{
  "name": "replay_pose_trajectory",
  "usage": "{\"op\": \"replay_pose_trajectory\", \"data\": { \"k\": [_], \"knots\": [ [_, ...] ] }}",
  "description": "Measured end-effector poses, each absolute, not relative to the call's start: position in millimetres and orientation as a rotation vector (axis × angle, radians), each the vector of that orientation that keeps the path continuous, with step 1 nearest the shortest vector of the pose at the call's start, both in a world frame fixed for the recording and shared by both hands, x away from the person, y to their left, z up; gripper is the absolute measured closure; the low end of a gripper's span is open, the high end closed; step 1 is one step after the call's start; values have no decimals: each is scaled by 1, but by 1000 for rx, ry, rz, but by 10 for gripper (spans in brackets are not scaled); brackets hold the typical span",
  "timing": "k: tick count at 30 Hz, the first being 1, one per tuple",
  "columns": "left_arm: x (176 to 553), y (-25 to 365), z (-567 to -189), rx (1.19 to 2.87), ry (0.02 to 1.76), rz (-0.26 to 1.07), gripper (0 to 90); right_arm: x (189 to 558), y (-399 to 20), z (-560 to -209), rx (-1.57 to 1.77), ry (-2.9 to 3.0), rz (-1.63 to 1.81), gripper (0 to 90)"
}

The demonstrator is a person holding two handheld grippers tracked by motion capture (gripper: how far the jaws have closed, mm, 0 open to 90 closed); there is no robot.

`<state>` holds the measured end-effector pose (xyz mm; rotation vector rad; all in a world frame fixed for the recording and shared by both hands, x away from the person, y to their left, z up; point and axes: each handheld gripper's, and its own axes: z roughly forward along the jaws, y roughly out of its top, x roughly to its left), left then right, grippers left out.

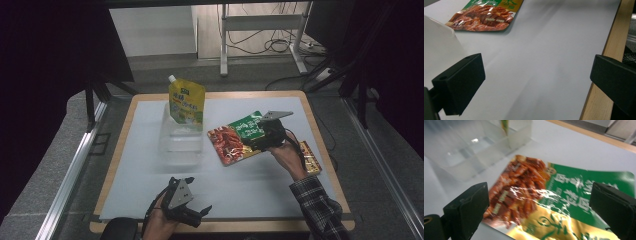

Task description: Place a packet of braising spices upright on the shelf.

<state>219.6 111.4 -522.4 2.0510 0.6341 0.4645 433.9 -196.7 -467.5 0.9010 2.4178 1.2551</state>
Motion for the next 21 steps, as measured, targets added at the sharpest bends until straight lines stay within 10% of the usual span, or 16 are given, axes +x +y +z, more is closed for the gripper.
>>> {"op": "replay_pose_trajectory", "data": {
  "k": [21],
  "knots": [
    [220, 112, -523, 2065, 626, 466, 0, 457, -240, -501, 1089, 2374, 1026, 29]
  ]
}}
